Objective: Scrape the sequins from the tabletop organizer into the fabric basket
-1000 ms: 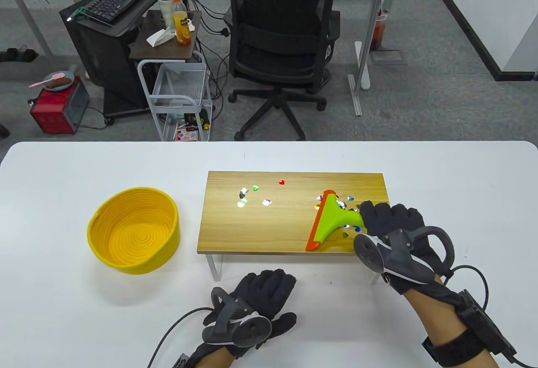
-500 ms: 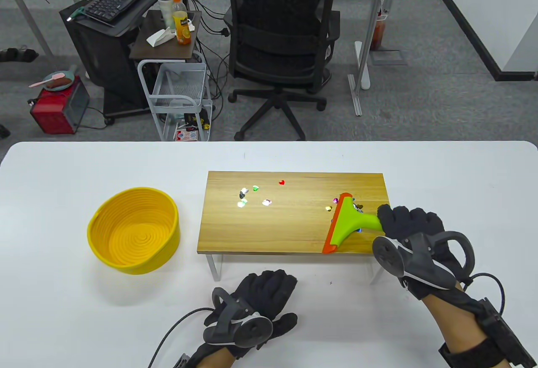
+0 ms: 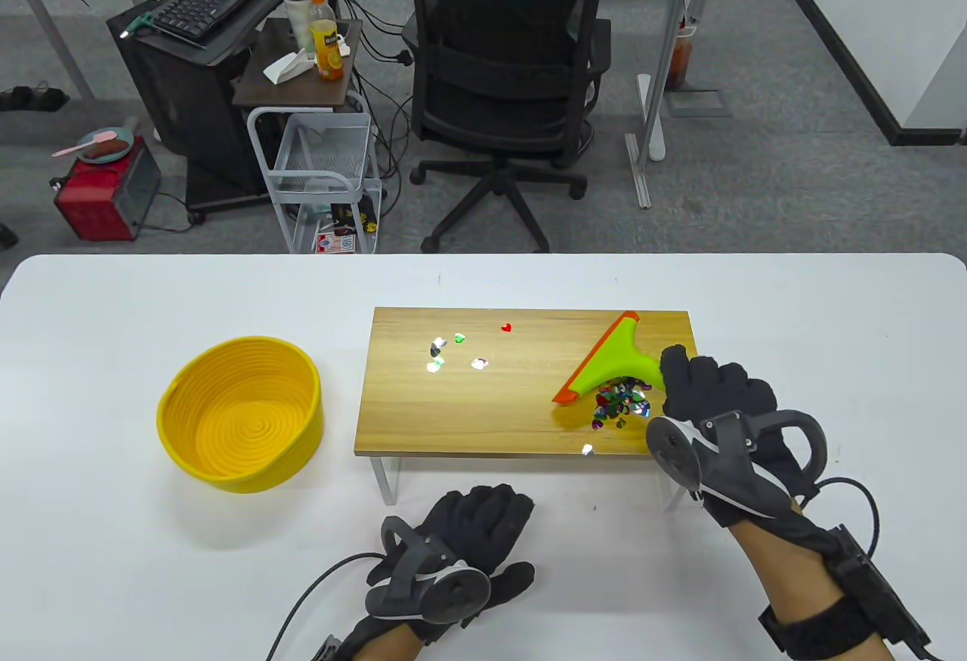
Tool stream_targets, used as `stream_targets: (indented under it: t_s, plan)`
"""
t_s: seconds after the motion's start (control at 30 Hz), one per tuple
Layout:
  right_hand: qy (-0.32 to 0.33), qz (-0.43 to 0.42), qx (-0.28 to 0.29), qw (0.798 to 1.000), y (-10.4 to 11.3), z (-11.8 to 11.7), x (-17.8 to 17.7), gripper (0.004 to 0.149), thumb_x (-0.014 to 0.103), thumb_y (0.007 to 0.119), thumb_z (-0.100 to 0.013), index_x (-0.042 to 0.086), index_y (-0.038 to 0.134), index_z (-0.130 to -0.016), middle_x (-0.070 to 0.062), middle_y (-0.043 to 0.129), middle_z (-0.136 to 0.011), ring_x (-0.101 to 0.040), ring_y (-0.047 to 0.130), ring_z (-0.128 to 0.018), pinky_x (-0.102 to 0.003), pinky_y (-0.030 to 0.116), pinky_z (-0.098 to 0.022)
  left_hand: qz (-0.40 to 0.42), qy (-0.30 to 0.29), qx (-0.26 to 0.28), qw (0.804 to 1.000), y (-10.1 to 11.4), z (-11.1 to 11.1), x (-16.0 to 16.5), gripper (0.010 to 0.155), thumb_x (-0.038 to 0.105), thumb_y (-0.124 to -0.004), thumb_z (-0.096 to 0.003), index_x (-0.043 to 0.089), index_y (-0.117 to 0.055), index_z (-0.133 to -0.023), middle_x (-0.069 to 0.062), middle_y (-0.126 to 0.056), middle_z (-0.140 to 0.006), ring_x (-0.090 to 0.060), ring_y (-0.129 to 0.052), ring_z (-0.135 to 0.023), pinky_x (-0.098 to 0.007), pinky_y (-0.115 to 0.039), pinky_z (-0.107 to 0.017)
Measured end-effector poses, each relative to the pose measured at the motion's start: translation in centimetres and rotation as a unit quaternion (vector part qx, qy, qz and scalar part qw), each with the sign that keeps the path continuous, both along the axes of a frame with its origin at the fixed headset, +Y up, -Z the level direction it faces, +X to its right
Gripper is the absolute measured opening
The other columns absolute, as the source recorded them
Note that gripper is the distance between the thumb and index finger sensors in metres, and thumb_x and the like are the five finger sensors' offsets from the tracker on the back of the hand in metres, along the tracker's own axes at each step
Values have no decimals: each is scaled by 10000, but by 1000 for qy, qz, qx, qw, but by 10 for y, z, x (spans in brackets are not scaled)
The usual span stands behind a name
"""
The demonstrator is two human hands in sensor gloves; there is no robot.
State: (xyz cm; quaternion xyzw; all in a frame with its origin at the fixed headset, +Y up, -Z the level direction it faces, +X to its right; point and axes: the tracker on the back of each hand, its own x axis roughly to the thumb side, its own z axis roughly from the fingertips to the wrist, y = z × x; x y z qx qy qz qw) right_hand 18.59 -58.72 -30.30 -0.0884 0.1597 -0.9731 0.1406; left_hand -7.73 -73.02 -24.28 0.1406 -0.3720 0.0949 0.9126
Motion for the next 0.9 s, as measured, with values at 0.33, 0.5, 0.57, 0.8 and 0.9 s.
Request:
stream_targets:
  t_s: [0.33,0.5,0.57,0.8,0.9]
  plan:
    - [-9,9,-20,1000,-3,3,1,588,359,717,-557,109,603,-1077,-182,816,-937,-415,905,-675,-486,803,-498,0,1,-2,1000,0,-1,-1,790,718,-668,-417,187,-616,-999,-143,-777,-1017,-388,-886,-831,-634,-770,-561]
    - [-6,25,-18,1000,-2,14,2,583,356,672,-551,97,613,-1069,-184,832,-912,-402,919,-638,-463,818,-466,-1,0,-2,1000,0,0,0,788,717,-668,-417,188,-615,-998,-142,-777,-1017,-386,-886,-833,-634,-769,-562]
    - [-4,25,-20,999,-1,20,2,581,358,674,-551,92,621,-1065,-186,839,-903,-400,924,-626,-455,823,-453,-1,-1,-2,1000,0,0,0,788,718,-668,-417,189,-615,-999,-142,-776,-1018,-388,-885,-833,-635,-768,-562]
    - [-4,36,-25,999,2,40,-3,581,363,674,-557,67,631,-1056,-191,855,-882,-392,937,-595,-428,838,-414,-3,0,-2,1000,0,0,1,789,718,-668,-415,188,-616,-998,-143,-777,-1017,-388,-884,-833,-637,-767,-562]
    - [-6,39,-30,999,2,46,-4,583,361,667,-561,59,623,-1057,-194,851,-883,-392,936,-592,-423,840,-409,-3,-1,-1,1000,0,0,1,788,717,-668,-416,189,-616,-998,-142,-777,-1017,-385,-885,-834,-635,-768,-562]
